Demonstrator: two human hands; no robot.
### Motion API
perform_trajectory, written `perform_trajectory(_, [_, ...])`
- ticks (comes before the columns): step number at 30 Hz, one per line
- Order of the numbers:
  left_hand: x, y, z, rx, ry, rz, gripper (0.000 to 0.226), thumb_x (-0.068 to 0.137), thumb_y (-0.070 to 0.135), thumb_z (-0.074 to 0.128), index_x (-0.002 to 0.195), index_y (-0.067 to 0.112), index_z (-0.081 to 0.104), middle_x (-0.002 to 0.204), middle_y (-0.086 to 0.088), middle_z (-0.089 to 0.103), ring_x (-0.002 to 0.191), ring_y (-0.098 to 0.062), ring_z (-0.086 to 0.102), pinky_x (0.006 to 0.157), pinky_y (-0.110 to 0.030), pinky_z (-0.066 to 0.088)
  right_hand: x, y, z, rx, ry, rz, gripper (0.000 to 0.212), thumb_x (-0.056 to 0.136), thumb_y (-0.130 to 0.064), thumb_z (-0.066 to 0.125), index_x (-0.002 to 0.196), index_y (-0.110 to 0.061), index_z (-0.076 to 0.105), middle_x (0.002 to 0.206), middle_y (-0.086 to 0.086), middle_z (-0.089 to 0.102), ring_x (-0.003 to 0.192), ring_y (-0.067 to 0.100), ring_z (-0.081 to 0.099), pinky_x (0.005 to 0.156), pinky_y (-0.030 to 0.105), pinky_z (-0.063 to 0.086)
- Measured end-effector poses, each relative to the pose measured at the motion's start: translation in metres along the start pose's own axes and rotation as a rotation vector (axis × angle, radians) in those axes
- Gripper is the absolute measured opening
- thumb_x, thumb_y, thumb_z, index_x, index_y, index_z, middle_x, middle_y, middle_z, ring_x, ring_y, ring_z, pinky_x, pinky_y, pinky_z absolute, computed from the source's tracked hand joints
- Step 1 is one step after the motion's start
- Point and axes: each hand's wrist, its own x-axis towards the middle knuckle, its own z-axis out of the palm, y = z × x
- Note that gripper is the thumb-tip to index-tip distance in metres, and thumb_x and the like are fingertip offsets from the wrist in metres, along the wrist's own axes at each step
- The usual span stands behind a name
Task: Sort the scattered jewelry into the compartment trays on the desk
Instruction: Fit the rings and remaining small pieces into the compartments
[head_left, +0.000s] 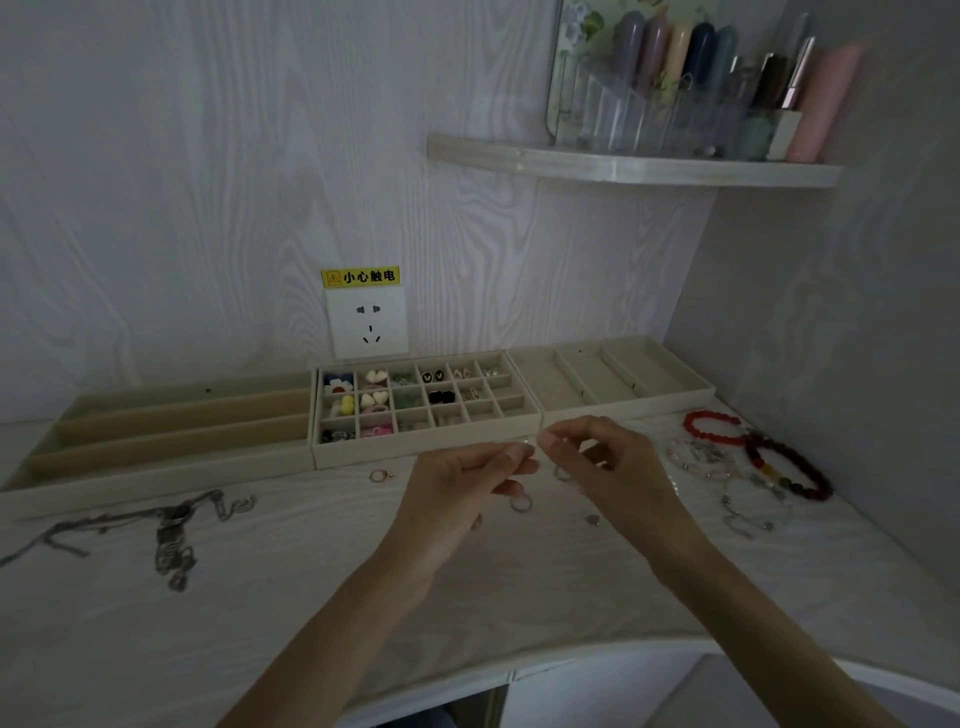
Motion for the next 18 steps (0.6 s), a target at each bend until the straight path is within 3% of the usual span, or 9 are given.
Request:
perform_trajectory(3, [0.002, -0.004, -0.001, 0.042, -0.001, 0.122, 0.012, 0.088, 0.02, 0.062, 0.088, 0.024, 0.072, 0.076, 0.011, 0.073, 0.063, 0.003, 0.065, 0.052, -0.005, 0.042, 0.004, 0.003, 0.003, -0.145, 0.008, -0.124, 0.005, 0.078, -0.029, 0.071, 0.078, -0.033, 0.069, 0.082, -0.007, 0.059, 0.064, 0.005, 0.049, 0.059, 0.009, 0.041])
perform_trajectory(7, [0.014, -0.016, -0.01, 0.373, 0.031, 0.296, 0.012, 0.088, 0.032, 0.06, 0.092, 0.036, 0.071, 0.082, 0.02, 0.071, 0.077, 0.003, 0.063, 0.073, -0.017, 0.05, 0.013, 0.001, 0.003, -0.265, 0.007, -0.201, 0.009, 0.077, -0.032, 0.071, 0.076, -0.041, 0.067, 0.078, -0.01, 0.059, 0.062, 0.005, 0.048, 0.059, 0.01, 0.04])
perform_trajectory(12, [0.029, -0.013, -0.02, 0.75, 0.103, 0.398, 0.018, 0.09, 0.043, 0.054, 0.101, 0.04, 0.069, 0.084, 0.026, 0.064, 0.076, 0.009, 0.057, 0.062, -0.008, 0.039, 0.038, -0.003, 0.007, -0.352, -0.048, -0.229, 0.007, 0.076, -0.034, 0.073, 0.076, -0.04, 0.068, 0.077, -0.007, 0.062, 0.062, 0.004, 0.049, 0.059, 0.014, 0.04])
perform_trajectory(18, [0.054, -0.019, -0.048, 0.918, 0.249, 0.494, 0.016, 0.087, 0.037, 0.062, 0.101, 0.037, 0.071, 0.087, 0.021, 0.063, 0.082, 0.0, 0.053, 0.065, -0.022, 0.046, 0.098, 0.0, 0.01, -0.462, -0.032, -0.273, 0.009, 0.079, -0.033, 0.072, 0.084, -0.025, 0.073, 0.068, -0.008, 0.05, 0.058, 0.003, 0.043, 0.057, 0.018, 0.033])
